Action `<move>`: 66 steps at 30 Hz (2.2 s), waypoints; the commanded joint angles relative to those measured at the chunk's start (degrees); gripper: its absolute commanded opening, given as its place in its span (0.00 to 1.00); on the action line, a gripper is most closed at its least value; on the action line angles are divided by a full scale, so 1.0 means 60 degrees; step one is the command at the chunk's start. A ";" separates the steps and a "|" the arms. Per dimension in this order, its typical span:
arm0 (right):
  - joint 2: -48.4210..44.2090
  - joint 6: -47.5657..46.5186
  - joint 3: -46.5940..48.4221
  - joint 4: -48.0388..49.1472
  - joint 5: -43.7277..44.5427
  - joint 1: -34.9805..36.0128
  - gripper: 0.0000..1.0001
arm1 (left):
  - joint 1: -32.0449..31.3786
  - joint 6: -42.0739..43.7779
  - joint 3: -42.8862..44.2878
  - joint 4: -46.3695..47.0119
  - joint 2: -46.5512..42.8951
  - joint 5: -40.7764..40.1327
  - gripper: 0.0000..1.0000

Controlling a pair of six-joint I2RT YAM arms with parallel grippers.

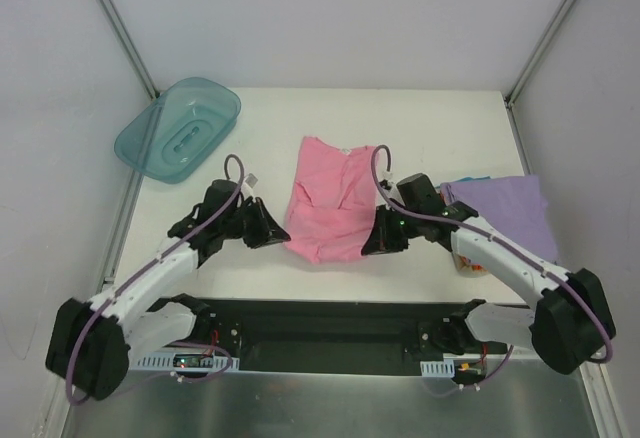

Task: Fold and stack the t-shirts
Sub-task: Grab one side of the 2/3 rectangular tshirt with both arms, then fold the long partially folded tshirt into a neat square

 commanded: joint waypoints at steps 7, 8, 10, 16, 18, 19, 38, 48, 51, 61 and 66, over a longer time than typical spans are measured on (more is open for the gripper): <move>-0.2091 -0.0930 0.0889 -0.1897 -0.1959 0.0028 0.01 | -0.0239 -0.0454 0.0198 -0.1755 -0.3737 -0.1434 0.00; -0.2165 -0.0989 0.1093 -0.1941 -0.2034 0.0028 0.01 | -0.0253 -0.0440 0.0373 -0.1799 -0.3752 -0.1494 0.00; -0.2194 -0.1063 0.1241 -0.2073 -0.2239 -0.0089 0.01 | -0.0239 -0.0367 0.0549 -0.1843 -0.3665 -0.1640 0.00; -0.1756 -0.1326 0.1783 -0.2220 -0.2269 -0.0513 0.01 | -0.0239 -0.0118 0.1384 -0.1858 -0.3181 -0.2431 0.00; -0.1463 -0.1444 0.1944 -0.2220 -0.2400 -0.0645 0.01 | -0.0239 -0.0045 0.1648 -0.1858 -0.2919 -0.2724 0.00; -0.1361 -0.1473 0.2104 -0.2220 -0.2430 -0.0806 0.01 | -0.0239 -0.0001 0.1721 -0.1858 -0.2816 -0.2841 0.00; 0.1816 -0.1971 0.4244 -0.2467 -0.2109 -0.2594 0.01 | 0.0318 0.1083 0.4810 -0.1434 0.1429 -0.4425 0.00; 0.3970 -0.2016 0.5855 -0.2571 -0.1511 -0.3443 0.01 | 0.0845 0.1376 0.6818 -0.1272 0.4214 -0.3722 0.00; 0.4805 -0.2103 0.6528 -0.2703 -0.0865 -0.3576 0.02 | 0.0904 0.1581 0.7580 -0.1272 0.5269 -0.3473 0.00; 0.7529 -0.1722 0.8272 -0.2264 -0.0980 -0.3898 0.06 | 0.1313 0.1553 0.9937 -0.1389 0.8682 -0.2140 0.00; 0.8600 -0.1708 0.9224 -0.2380 -0.1418 -0.4117 0.49 | 0.1416 0.1523 1.0671 -0.1711 0.9621 -0.1818 0.42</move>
